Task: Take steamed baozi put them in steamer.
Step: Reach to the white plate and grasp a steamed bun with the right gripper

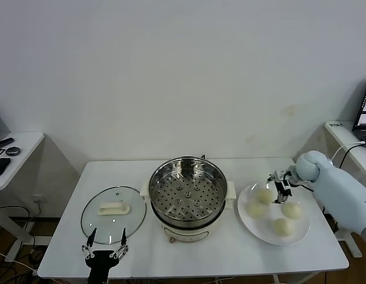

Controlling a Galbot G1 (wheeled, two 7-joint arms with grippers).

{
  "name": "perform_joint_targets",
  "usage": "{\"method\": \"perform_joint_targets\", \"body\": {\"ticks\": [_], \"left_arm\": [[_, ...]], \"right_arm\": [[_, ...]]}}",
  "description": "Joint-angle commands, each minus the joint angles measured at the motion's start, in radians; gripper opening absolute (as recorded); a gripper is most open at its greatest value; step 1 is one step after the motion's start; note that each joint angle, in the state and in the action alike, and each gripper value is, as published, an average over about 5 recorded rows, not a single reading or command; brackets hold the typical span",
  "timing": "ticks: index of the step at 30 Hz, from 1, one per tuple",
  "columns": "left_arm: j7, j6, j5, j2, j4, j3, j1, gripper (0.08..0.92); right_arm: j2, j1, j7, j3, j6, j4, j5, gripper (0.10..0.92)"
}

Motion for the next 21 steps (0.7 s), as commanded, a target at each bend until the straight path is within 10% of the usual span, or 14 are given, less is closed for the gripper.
{"method": "perform_joint_targets", "body": {"ticks": [1, 21], "left_arm": [[0.0, -0.001, 0.003, -0.001, 0.001, 0.0, 0.0, 0.823], [-0.004, -0.017, 0.022, -0.007, -0.001, -0.003, 0.007, 0.823]], "right_arm": [[0.047, 0.057, -0.027, -0.08, -0.005, -0.08, -0.009, 0.823], [0.089, 0.052, 0.006, -0.083, -0.022, -0.116, -0.026, 0.785]]}}
